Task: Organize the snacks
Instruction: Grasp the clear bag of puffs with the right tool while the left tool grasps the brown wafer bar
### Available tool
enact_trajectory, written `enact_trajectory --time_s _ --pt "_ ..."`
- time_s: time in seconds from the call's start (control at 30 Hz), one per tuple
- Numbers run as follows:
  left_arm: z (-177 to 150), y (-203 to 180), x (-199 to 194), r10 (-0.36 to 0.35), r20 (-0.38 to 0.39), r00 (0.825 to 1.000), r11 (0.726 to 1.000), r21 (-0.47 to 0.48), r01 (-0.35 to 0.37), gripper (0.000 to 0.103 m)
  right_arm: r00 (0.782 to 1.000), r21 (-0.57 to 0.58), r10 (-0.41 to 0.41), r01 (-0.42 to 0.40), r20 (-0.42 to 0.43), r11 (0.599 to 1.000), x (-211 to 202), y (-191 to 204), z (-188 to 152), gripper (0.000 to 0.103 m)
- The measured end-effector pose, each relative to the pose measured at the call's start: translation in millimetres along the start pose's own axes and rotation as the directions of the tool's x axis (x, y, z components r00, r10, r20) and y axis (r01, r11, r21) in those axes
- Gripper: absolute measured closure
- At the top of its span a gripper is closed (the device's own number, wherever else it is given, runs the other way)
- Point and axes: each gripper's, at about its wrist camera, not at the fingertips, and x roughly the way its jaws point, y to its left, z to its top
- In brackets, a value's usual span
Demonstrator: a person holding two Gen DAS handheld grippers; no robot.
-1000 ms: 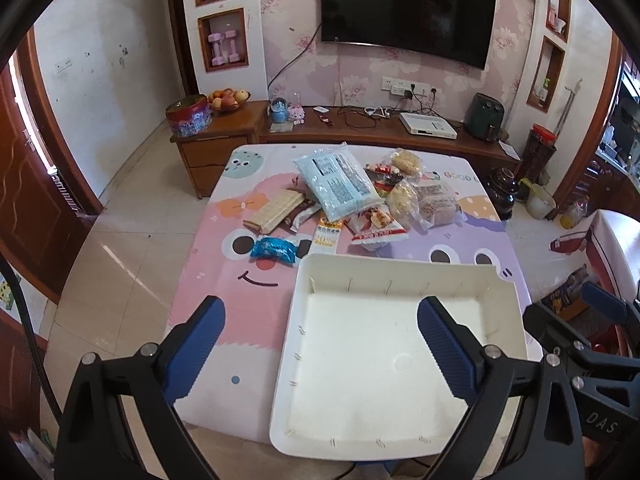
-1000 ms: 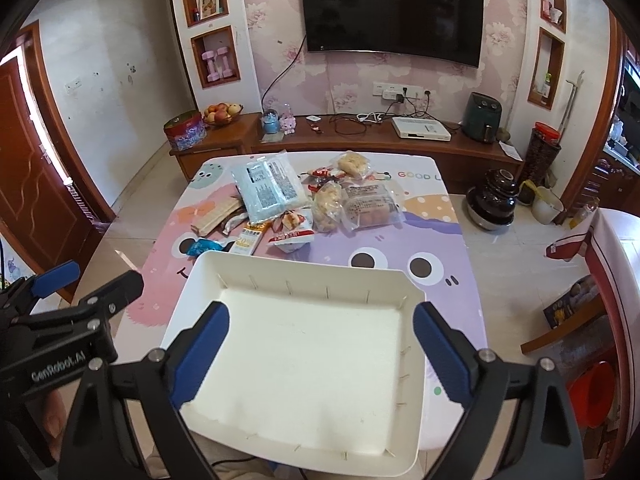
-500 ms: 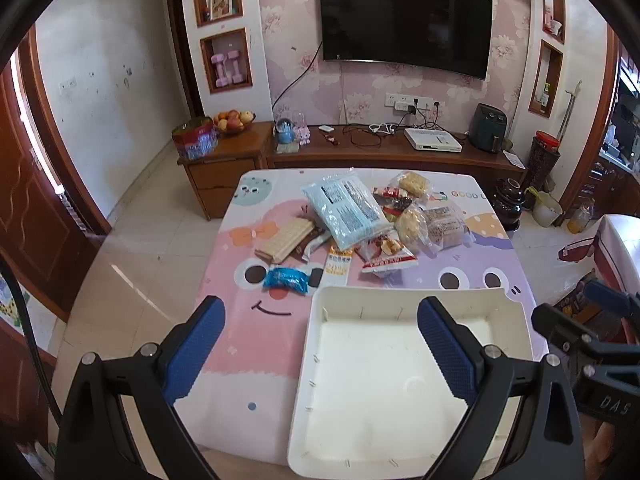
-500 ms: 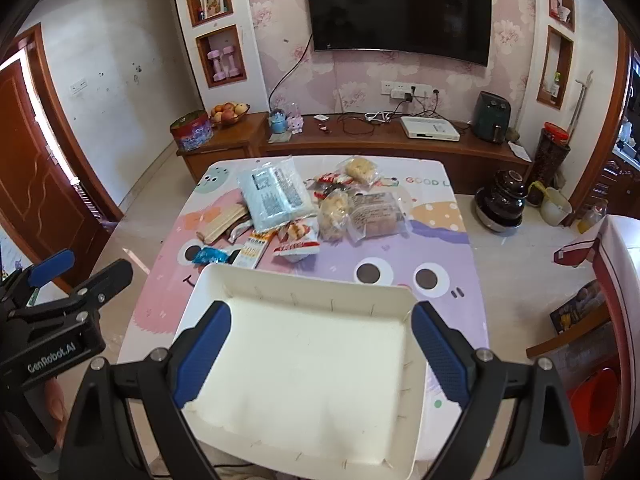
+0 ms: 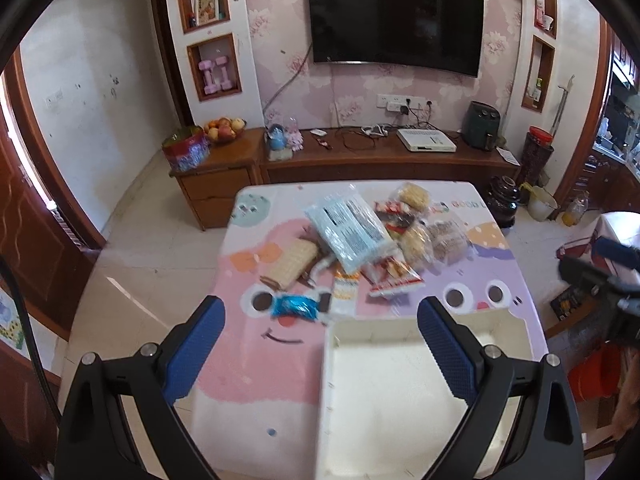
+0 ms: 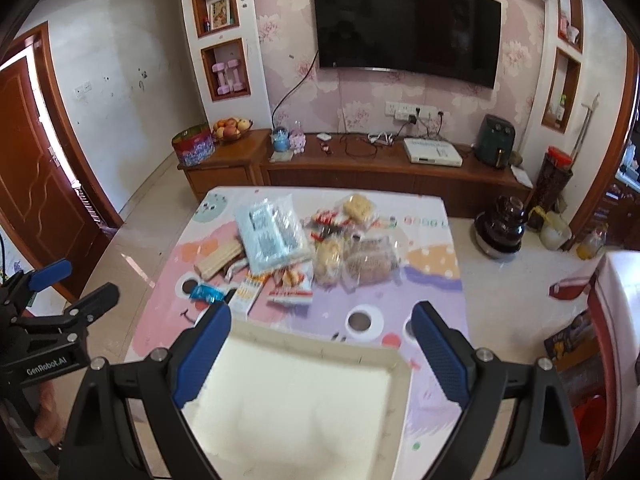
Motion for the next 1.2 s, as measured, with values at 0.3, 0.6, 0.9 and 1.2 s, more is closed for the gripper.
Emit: enact_trajectory --time_s 0.3,0.6,0.9,1.2 --pt "54.8 30.8 -5.7 0.038 0.091 0.995 0.999 0.028 -0.041 0.007 0.999 -0.019 -0.045 0.045 0.015 0.999 15.1 -15.4 67.8 0.011" --pt "102.6 56.8 48.3 0.069 0.047 0.997 0.996 0.050 -0.071 0.004 0.997 -0.008 -0.062 0.061 -0.055 0.998 78.5 -34.5 110.5 0.011" --pt "95.7 63.8 185.2 0.106 -0.086 0.991 0.981 0.174 -0.090 0.004 0.973 -0.023 -0.032 0.027 -0.230 0.999 196.7 -25.7 98.6 0.018" --pt "52.2 60.2 308.4 0.086 -0.280 0.956 0.965 0.263 -0.010 0.004 0.901 0.039 -0.008 0.028 -0.434 0.999 314.6 -22.7 53.3 0.031"
